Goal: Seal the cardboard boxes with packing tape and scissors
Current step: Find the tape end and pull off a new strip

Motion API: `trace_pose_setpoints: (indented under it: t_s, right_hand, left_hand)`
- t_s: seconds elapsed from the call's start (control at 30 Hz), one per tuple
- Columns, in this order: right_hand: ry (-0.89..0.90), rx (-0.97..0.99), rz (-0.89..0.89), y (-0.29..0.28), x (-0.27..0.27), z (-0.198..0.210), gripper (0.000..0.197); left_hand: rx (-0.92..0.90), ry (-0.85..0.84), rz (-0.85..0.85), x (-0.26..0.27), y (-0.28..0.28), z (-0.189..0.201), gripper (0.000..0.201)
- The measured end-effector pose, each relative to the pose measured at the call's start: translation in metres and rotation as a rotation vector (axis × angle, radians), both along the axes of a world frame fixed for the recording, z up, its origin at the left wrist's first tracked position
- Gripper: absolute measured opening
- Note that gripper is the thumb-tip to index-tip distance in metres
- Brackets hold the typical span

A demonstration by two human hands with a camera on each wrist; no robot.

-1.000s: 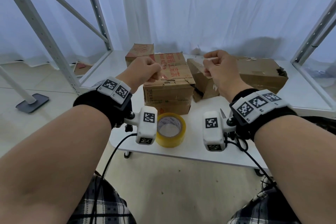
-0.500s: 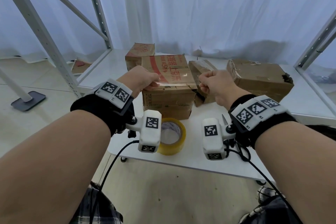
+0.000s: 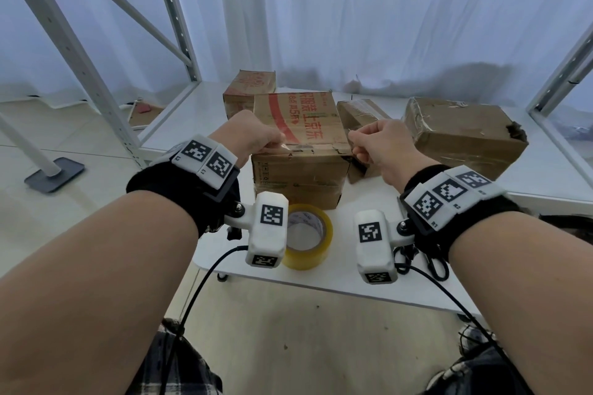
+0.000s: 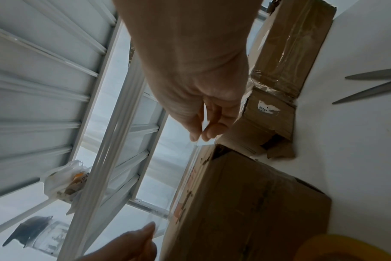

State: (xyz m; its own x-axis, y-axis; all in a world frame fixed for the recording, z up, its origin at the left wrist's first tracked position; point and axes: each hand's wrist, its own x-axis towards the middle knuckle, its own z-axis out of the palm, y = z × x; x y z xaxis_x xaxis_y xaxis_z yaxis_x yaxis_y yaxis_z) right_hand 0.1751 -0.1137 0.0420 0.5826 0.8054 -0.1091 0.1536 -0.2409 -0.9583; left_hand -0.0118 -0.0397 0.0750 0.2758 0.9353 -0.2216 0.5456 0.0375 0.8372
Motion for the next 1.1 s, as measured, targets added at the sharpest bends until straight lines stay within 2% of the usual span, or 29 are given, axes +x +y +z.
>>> trace_pose_setpoints:
  t_s: [0.2,0.33,0.4,0.57,0.8,1.1]
  right_hand:
    - [-0.121,0.014,-0.048,0.004,0.003,-0.004,0.019]
    - [-0.146,0.006,-0.06,0.008,0.006,-0.009,0.019]
    - [-0.16,0.0,-0.064,0.008,0.007,-0.011,0.019]
    - [-0.171,0.001,-0.05,0.009,0.011,-0.013,0.018]
    - [-0.125,0.016,-0.007,0.01,0.008,-0.009,0.028]
    - [-0.208,-0.01,-0.013,0.014,0.003,-0.015,0.033]
  left_hand:
    - [0.062,0.015,0.035,0.004,0.002,-0.005,0.016]
    - [0.176,0.167,-0.005,0.007,0.006,-0.011,0.034]
    - [0.237,0.24,-0.048,0.009,0.006,-0.013,0.037]
    - [0.342,0.322,-0.124,0.012,0.003,-0.013,0.037]
    - [0.359,0.352,-0.124,0.013,0.008,-0.015,0.038]
    - [0.432,0.418,-0.147,0.014,0.009,-0.02,0.032]
